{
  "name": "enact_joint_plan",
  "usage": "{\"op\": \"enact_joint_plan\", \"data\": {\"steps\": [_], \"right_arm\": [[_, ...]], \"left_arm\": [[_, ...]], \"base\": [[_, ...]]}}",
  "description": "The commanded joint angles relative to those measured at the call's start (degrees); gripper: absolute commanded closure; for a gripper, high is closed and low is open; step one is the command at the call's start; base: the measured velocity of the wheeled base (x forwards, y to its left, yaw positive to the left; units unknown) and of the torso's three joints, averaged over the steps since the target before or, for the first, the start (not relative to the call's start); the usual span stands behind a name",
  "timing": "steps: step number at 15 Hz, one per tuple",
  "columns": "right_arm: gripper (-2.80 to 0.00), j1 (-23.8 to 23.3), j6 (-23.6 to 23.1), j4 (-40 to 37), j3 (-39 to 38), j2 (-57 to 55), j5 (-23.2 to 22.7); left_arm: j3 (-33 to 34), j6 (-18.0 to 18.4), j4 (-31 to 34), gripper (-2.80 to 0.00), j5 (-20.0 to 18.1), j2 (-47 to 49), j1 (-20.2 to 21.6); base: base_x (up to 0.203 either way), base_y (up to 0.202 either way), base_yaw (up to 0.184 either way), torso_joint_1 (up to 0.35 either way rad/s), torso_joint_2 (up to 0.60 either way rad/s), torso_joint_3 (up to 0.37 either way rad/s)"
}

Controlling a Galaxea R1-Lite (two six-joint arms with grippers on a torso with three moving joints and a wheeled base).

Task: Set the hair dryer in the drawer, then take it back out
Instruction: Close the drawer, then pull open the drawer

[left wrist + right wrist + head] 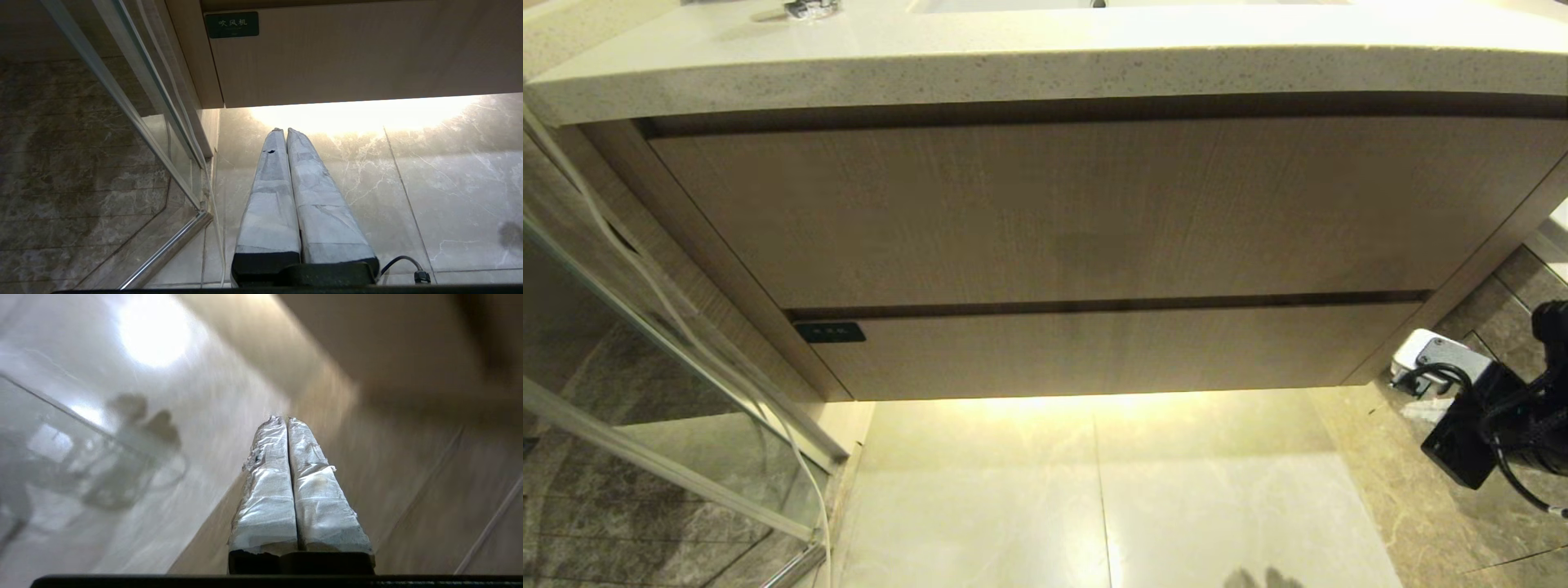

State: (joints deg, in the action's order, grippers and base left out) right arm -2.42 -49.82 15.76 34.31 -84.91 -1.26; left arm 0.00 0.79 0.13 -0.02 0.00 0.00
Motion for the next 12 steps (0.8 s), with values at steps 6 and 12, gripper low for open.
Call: {"op": "enact_joint_plan", "data": {"steps": [6, 12], "right_arm": [[0.00, 4.89, -19.40, 11.58, 6.28, -6.43, -30.48], [0.00, 9.40, -24.49, 12.88, 12.94, -17.12, -38.59]], "left_arm": [[0.00, 0.00, 0.04, 0.00, 0.02, 0.00, 0.00], [0.00, 0.00, 0.04, 0.00, 0.02, 0.00, 0.00]], "base": [[0.000, 0.000, 0.000, 0.000, 0.00, 0.000], [0.000, 0.000, 0.000, 0.000, 0.00, 0.000]]}}
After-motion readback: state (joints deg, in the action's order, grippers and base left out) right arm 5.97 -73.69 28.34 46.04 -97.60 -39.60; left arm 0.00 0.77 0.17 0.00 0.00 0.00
